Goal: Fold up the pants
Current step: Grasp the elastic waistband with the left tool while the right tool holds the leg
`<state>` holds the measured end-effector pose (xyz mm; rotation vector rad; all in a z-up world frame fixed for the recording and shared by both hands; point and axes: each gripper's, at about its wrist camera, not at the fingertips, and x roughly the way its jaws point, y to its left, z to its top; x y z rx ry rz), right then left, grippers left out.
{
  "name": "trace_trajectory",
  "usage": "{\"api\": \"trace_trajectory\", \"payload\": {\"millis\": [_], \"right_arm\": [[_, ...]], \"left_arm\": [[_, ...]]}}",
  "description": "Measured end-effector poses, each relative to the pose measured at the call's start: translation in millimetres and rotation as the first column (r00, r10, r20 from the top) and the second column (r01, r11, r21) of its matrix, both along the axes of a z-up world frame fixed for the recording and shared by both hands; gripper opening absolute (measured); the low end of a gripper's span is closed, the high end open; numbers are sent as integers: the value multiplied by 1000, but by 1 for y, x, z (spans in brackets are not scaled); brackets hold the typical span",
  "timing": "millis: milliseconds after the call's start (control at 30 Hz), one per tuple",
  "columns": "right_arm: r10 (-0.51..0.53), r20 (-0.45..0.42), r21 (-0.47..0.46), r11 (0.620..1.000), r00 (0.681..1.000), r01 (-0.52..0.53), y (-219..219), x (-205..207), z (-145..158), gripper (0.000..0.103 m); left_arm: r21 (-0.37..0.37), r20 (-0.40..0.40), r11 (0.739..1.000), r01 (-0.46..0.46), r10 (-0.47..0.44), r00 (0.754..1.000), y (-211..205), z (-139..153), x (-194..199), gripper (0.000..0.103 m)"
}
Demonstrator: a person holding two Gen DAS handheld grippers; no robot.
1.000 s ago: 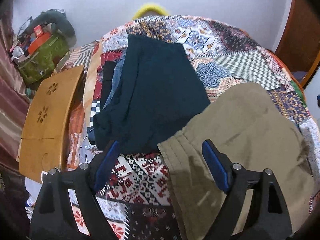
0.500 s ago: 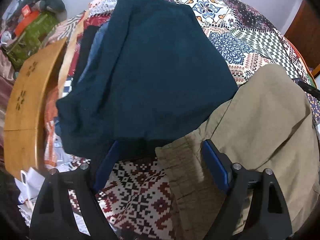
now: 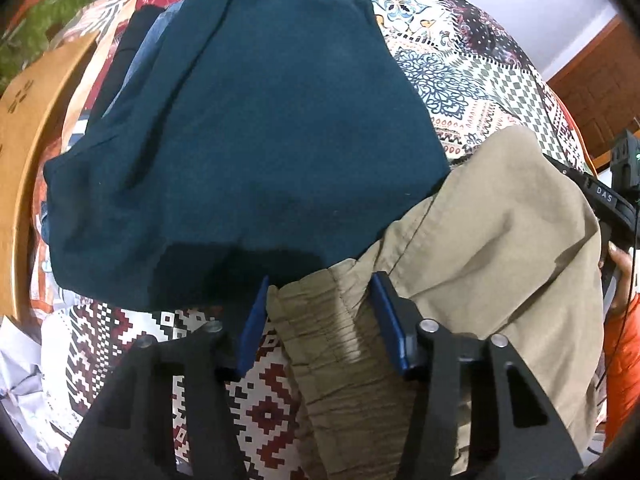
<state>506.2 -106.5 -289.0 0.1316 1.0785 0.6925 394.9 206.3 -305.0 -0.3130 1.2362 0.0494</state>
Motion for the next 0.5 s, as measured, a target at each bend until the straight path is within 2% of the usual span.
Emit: {"api": "trace_trajectory", "payload": {"millis": [33,100,200,333,400,500], "right_arm": [[5,12,-15,1000,1000,-5,2,-2,2,11],[22,54,-55,998,998,-19,7,-7,9,9],[33,137,-114,993,990,-17,9,-18,23,8],[7,220,-104,994,975,16,-3,-25,54,8],[-6,280,-101,994,960,35,-8,-31,76,8],[-46,391,-74,994,919,81,-14,-42,113,8]], "left_arm": [[12,4,1000,3,-3,1000,0,2,-1,47],[37,14,999,8,-9,1000,-2,7,-3,43],[86,30,996,6,-8,1000,-2,18,-8,41],[140,107,990,-5,-10,994,0,52,-13,40],[175,168,984,-14,-16,986,-2,79,-16,40],[256,243,966,-23,-41,969,-15,116,-17,40]]}}
